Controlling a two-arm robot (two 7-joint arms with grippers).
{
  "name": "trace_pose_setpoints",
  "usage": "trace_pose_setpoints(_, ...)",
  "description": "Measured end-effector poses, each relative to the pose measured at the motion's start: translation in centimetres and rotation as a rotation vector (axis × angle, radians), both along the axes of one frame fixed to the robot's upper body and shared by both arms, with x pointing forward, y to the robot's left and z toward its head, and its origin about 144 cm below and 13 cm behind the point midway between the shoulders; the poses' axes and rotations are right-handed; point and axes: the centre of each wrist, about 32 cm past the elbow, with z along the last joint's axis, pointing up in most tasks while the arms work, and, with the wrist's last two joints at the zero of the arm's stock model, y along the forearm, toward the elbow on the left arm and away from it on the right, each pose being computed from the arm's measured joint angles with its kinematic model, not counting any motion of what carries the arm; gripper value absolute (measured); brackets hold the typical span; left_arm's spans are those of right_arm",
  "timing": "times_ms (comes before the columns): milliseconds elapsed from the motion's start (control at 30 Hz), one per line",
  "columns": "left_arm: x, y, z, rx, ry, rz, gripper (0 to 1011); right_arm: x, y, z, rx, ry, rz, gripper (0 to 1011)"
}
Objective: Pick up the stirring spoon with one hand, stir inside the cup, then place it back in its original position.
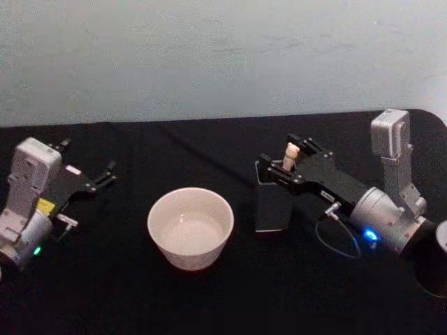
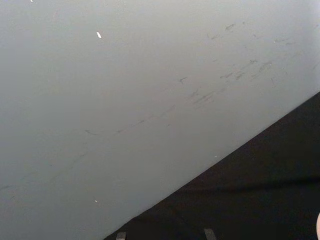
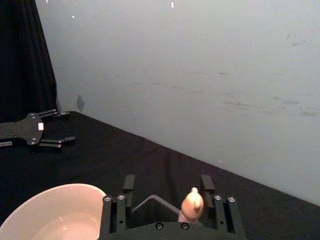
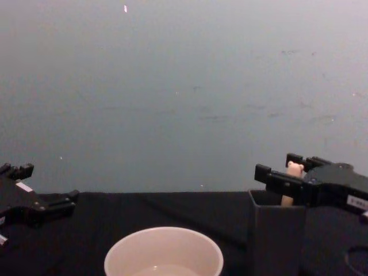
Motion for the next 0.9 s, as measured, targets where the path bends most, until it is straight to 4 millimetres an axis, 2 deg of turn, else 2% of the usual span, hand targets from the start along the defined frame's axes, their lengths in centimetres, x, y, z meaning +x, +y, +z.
trace_pose_setpoints(100,0.0,0.0,0.0,0.000,0.000,0.000,1001,0.0,0.0,0.0,0.000,0.000,0.000,892)
trace_pose_setpoints(133,0.0,0.0,0.0,0.000,0.000,0.000,1001,0.0,0.0,0.0,0.000,0.000,0.000,892)
trace_pose_setpoints(267,0.0,0.0,0.0,0.000,0.000,0.000,1001,0.0,0.0,0.0,0.000,0.000,0.000,1003)
trace_pose_setpoints(467,0.0,0.0,0.0,0.000,0.000,0.000,1001,0.0,0.0,0.1,0.004,-0.007,0.001,1002)
trace_pose_setpoints(600,0.0,0.0,0.0,0.000,0.000,0.000,1001,0.3,-0.1,1.0,0.044,-0.064,-0.003,1002)
trace_pose_setpoints(767,0.0,0.0,0.0,0.000,0.000,0.000,1001,0.9,-0.8,2.5,0.111,-0.161,-0.101,1002)
trace_pose_setpoints(900,0.0,0.0,0.0,0.000,0.000,0.000,1001,1.2,-1.3,2.5,0.105,-0.188,-0.220,1002)
